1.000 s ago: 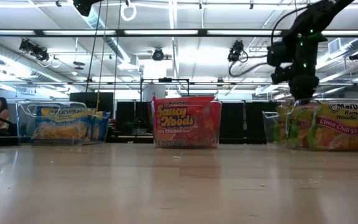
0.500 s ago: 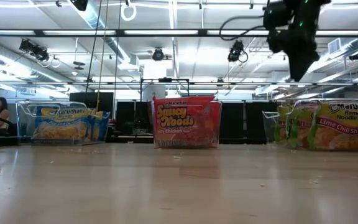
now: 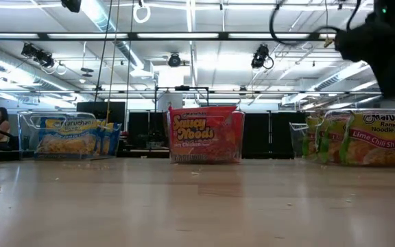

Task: Sort Maruchan noodles
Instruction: Adjust the right transparent bin

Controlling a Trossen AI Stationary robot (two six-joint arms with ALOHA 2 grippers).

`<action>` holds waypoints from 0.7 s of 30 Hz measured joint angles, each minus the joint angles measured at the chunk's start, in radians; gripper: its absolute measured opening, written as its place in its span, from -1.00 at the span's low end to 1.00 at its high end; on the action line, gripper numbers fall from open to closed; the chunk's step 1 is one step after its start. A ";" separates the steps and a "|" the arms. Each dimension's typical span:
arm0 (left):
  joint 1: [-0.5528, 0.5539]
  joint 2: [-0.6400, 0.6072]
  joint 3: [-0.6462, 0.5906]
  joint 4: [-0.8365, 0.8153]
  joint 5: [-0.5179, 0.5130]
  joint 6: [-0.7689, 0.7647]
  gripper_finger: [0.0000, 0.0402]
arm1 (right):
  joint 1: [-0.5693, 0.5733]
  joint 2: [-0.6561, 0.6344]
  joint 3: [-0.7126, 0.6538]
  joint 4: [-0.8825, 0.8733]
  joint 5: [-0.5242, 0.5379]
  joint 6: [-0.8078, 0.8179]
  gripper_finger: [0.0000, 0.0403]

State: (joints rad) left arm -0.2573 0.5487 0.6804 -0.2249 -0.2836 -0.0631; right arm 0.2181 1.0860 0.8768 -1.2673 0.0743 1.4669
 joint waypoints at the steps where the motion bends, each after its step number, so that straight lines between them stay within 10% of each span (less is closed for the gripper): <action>1: 0.000 -0.002 0.000 0.000 0.000 -0.001 0.08 | 0.011 0.013 -0.019 0.000 -0.004 0.032 -0.32; 21: 0.001 0.001 0.000 -0.141 -0.009 -0.070 0.08 | -0.384 0.056 -0.088 0.010 0.143 -0.172 -0.32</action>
State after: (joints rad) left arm -0.2565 0.5494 0.6800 -0.3663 -0.2923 -0.1332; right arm -0.1663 1.1419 0.7887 -1.2570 0.2173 1.2949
